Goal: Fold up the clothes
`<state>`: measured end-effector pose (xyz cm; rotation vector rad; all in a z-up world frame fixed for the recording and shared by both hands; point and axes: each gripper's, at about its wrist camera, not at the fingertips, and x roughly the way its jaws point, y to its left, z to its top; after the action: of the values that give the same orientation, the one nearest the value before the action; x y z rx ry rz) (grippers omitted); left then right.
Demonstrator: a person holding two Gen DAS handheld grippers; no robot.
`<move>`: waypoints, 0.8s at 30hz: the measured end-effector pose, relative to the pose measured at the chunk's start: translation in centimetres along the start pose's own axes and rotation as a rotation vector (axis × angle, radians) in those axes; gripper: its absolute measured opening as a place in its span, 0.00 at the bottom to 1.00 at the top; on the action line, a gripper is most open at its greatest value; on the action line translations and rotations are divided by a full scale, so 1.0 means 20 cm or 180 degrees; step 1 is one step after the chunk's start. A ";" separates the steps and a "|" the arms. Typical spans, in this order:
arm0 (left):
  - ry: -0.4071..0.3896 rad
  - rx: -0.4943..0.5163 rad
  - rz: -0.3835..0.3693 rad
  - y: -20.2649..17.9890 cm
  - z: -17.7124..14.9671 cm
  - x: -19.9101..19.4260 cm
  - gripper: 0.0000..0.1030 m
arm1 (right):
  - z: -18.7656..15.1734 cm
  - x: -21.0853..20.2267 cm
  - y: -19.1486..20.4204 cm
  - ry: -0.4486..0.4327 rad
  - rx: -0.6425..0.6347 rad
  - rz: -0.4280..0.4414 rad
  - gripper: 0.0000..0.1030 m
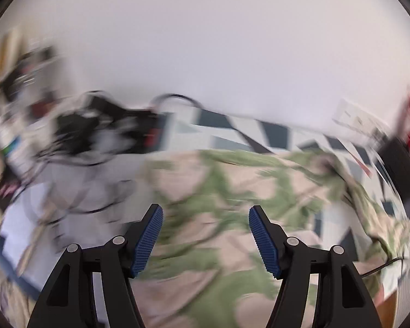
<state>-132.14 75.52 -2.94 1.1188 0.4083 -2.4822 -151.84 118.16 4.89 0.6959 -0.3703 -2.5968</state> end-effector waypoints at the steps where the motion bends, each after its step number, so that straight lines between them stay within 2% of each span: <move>1: 0.0071 0.0067 -0.0065 -0.06 -0.01 0.05 0.63 | 0.01 -0.09 -0.09 -0.0031 -0.0065 -0.0228 1.00; 4: 0.0311 0.0280 -0.0223 -0.24 -0.05 0.21 0.63 | -0.06 -0.33 -0.34 0.0036 -0.0217 -0.0836 1.00; 6: 0.0462 0.0482 -0.0267 -0.38 -0.10 0.29 0.63 | -0.21 -0.40 -0.49 0.0221 -0.0159 -0.1078 1.00; 9: 0.0602 0.1015 -0.0333 -0.58 -0.18 0.41 0.63 | -0.51 -0.44 -0.65 0.0548 -0.0025 -0.1307 1.00; 11: 0.0629 0.1225 -0.0264 -0.67 -0.20 0.47 0.63 | -0.72 -0.39 -0.67 0.0776 -0.0090 -0.1361 0.99; 14: 0.0668 0.1413 -0.0185 -0.77 -0.20 0.56 0.63 | -0.94 -0.33 -0.56 0.1008 -0.0447 -0.1256 0.98; 16: 0.0665 0.1476 -0.0163 -0.81 -0.19 0.60 0.63 | -1.01 -0.27 -0.49 0.1080 -0.0772 -0.1187 0.98; 18: 0.0656 0.1519 -0.0192 -0.84 -0.18 0.64 0.63 | -1.05 -0.22 -0.45 0.1121 -0.0918 -0.1174 0.98; 21: 0.0711 0.1387 -0.0400 -0.86 -0.16 0.70 0.63 | -1.06 -0.17 -0.50 0.1174 -0.0805 -0.1134 0.93; 23: 0.0755 0.1325 -0.0418 -0.89 -0.16 0.74 0.63 | -1.06 -0.11 -0.54 0.1296 -0.0761 -0.1132 0.81; 24: 0.0754 0.1325 -0.0388 -0.91 -0.15 0.75 0.63 | -1.06 -0.08 -0.56 0.1361 -0.0742 -0.1132 0.79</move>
<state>-147.62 89.43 -14.48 1.6028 0.0168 -2.6212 -143.09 125.64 -16.15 1.2897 0.2035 -2.6451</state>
